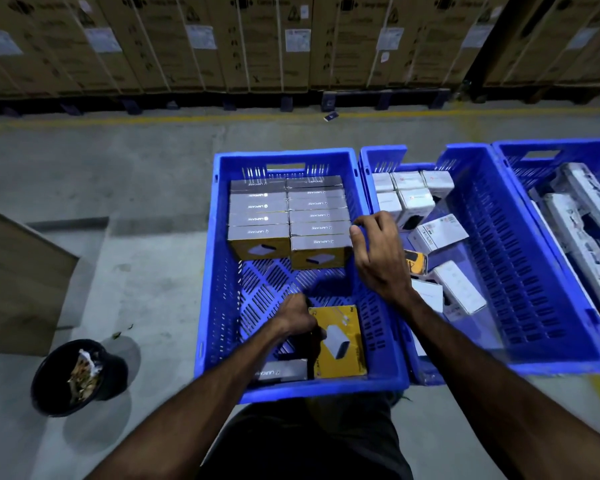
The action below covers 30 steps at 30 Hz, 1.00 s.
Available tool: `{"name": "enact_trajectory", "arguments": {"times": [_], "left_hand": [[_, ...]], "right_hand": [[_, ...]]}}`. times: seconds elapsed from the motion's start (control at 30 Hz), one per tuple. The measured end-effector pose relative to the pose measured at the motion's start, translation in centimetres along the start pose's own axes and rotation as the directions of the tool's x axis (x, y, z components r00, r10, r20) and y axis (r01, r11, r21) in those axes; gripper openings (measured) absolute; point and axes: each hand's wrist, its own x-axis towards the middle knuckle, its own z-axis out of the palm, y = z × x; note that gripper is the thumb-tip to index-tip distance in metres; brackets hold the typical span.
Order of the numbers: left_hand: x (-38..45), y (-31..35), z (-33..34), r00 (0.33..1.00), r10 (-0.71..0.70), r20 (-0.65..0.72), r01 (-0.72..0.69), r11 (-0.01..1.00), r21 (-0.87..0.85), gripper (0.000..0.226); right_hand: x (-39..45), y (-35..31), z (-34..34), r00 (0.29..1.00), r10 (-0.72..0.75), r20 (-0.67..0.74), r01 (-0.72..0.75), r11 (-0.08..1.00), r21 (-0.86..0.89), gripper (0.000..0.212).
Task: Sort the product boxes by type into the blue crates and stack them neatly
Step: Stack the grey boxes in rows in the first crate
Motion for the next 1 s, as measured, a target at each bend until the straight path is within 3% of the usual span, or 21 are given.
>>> {"name": "enact_trajectory", "arguments": {"times": [0.1, 0.2, 0.3, 0.43, 0.53, 0.6, 0.73, 0.8, 0.87, 1.0], "left_hand": [[-2.4, 1.6, -0.4, 1.0, 0.004, -0.011, -0.005, 0.998, -0.06, 0.071], [-4.4, 2.6, -0.8, 0.999, 0.038, -0.032, -0.043, 0.986, -0.159, 0.086], [-6.8, 2.6, -1.4, 0.967, 0.145, -0.207, -0.195, 0.949, -0.246, 0.09], [-9.8, 3.2, -3.0, 0.839, 0.208, -0.502, -0.447, 0.79, -0.42, 0.096], [-11.8, 3.9, -5.1, 0.725, 0.306, -0.616, -0.566, 0.774, -0.282, 0.092], [-12.9, 4.0, -6.2, 0.686, 0.408, -0.602, -0.612, 0.771, -0.174, 0.094], [-14.0, 3.9, -7.3, 0.615, 0.549, -0.566, -0.653, 0.757, 0.025, 0.103], [-14.4, 3.8, -7.6, 0.582, 0.583, -0.566, -0.646, 0.755, 0.113, 0.104], [-14.7, 3.8, -7.9, 0.567, 0.603, -0.561, -0.635, 0.754, 0.169, 0.104], [-15.4, 3.4, -9.7, 0.569, 0.658, -0.493, -0.575, 0.747, 0.334, 0.107]], "right_hand": [[0.1, -0.2, 0.0, 1.0, -0.001, 0.003, 0.001, 1.0, 0.004, 0.024], [0.0, -0.2, -0.2, 1.0, -0.008, 0.002, 0.008, 1.0, 0.014, 0.024], [-0.2, -0.3, -0.3, 0.999, -0.034, 0.038, 0.035, 0.999, -0.024, 0.026], [-1.0, -1.3, -0.9, 0.961, -0.22, 0.166, 0.239, 0.965, -0.105, 0.04], [-2.8, -2.4, -1.5, 0.905, -0.285, 0.317, 0.288, 0.957, 0.038, 0.044], [-3.7, -2.8, -2.0, 0.867, -0.261, 0.424, 0.234, 0.965, 0.116, 0.054], [-3.9, -3.8, -2.6, 0.79, -0.27, 0.55, 0.271, 0.959, 0.082, 0.073], [-4.0, -4.6, -2.4, 0.787, -0.252, 0.563, 0.263, 0.963, 0.062, 0.075], [-4.3, -5.0, -1.7, 0.812, -0.247, 0.529, 0.266, 0.963, 0.041, 0.063], [-4.5, -4.8, -0.6, 0.852, -0.232, 0.47, 0.182, 0.972, 0.15, 0.047]]}}
